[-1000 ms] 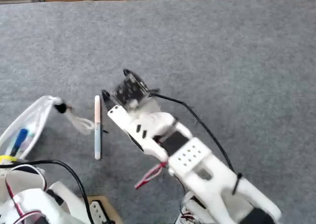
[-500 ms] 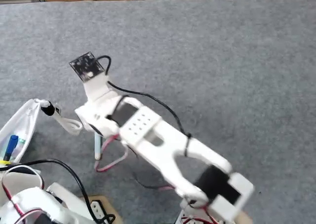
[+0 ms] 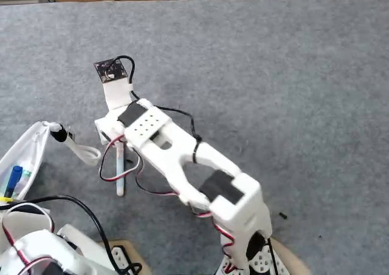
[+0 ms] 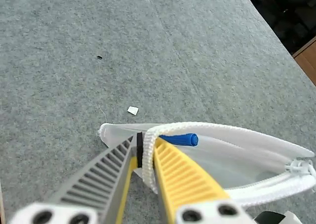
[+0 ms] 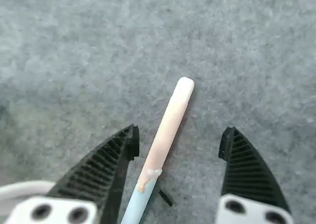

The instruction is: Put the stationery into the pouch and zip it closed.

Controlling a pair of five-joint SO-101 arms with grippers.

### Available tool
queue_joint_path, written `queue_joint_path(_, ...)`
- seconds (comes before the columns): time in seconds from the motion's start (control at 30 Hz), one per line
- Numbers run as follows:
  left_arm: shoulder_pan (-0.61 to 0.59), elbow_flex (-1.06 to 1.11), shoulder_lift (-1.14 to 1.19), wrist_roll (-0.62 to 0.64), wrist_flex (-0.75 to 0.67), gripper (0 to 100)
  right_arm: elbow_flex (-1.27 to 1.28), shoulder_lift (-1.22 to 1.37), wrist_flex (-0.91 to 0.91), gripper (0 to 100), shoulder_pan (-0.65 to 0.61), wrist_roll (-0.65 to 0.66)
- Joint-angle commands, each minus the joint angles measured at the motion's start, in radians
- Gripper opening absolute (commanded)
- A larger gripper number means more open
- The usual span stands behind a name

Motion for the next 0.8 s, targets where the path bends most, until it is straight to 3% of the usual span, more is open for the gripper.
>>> queue_joint_path(0.0,-0.008,-0.056,0.002,-0.006,-0.002,3,-0.143,0.062,0.061,27.2,0.011,-0.018)
queue_joint_path(0.3,-0.008,-0.056,0.002,-0.006,-0.002,3,-0.530,0.335,0.298,25.6,0.017,-0.018)
queue_joint_path(0.47,-0.008,-0.056,0.002,-0.006,-0.002,3,-0.739,0.461,0.397,0.5,0.060,-0.017)
queue_joint_path(0.57,-0.008,-0.056,0.002,-0.006,-0.002,3,-0.835,0.510,0.459,6.0,0.078,-0.015)
queue_joint_path(0.77,-0.008,-0.056,0.002,-0.006,-0.002,3,-0.929,0.547,0.526,4.1,0.077,-0.009)
